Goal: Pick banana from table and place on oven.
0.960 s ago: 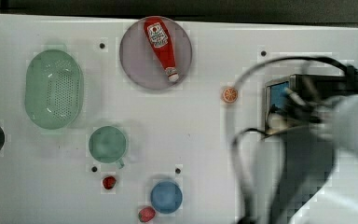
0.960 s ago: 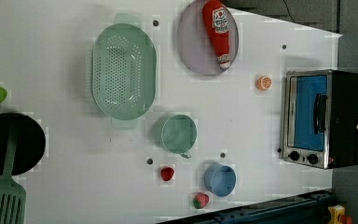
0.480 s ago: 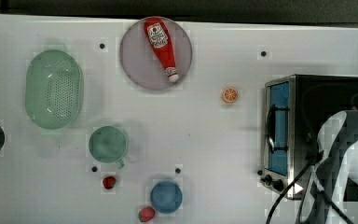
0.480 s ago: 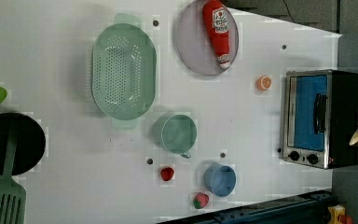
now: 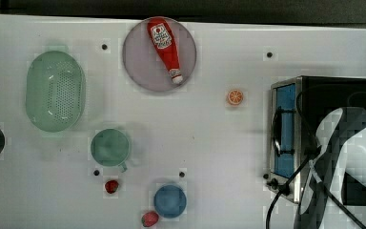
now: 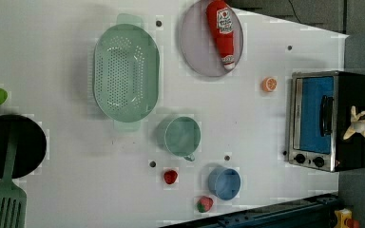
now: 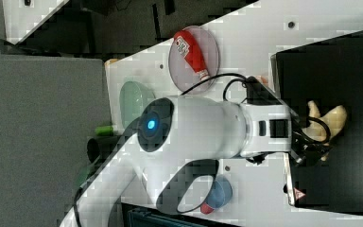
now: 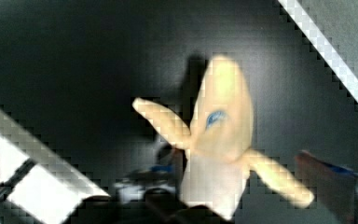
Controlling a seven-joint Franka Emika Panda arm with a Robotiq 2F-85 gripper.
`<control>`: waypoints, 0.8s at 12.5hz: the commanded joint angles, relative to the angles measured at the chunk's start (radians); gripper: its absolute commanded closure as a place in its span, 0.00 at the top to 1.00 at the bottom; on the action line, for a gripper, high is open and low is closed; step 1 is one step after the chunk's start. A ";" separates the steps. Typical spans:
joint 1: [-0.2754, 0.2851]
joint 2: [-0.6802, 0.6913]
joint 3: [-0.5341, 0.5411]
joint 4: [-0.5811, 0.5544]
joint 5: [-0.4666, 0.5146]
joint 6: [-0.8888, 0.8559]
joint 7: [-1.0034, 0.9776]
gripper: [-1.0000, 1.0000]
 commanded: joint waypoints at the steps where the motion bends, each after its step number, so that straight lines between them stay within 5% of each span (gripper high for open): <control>1: 0.030 -0.055 0.019 0.051 0.015 -0.010 -0.056 1.00; 5: 0.086 -0.168 0.098 0.072 0.017 -0.186 -0.029 1.00; 10: 0.153 -0.376 0.284 0.053 0.020 -0.372 0.480 1.00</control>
